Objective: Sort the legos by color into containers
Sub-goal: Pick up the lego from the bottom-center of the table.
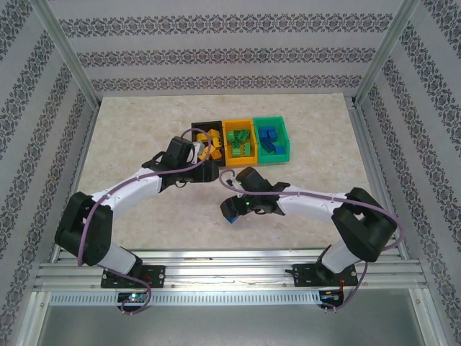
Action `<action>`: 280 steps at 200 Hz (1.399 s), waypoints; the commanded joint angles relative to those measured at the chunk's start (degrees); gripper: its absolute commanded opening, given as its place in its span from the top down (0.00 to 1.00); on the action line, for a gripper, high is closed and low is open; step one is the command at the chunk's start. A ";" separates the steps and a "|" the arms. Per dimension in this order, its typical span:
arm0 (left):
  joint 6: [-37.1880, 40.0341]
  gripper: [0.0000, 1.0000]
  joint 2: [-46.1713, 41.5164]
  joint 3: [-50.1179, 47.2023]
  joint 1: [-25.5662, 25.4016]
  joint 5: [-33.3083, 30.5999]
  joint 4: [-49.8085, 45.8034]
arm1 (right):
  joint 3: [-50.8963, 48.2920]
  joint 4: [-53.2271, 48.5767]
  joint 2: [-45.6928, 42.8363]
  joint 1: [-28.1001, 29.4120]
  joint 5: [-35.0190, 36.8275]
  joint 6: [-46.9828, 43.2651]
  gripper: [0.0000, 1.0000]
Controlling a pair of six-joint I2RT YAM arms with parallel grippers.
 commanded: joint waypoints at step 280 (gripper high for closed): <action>-5.01 0.24 -9.21 -10.04 5.64 3.16 7.30 | 11.38 -15.15 9.64 6.25 12.74 -9.00 0.70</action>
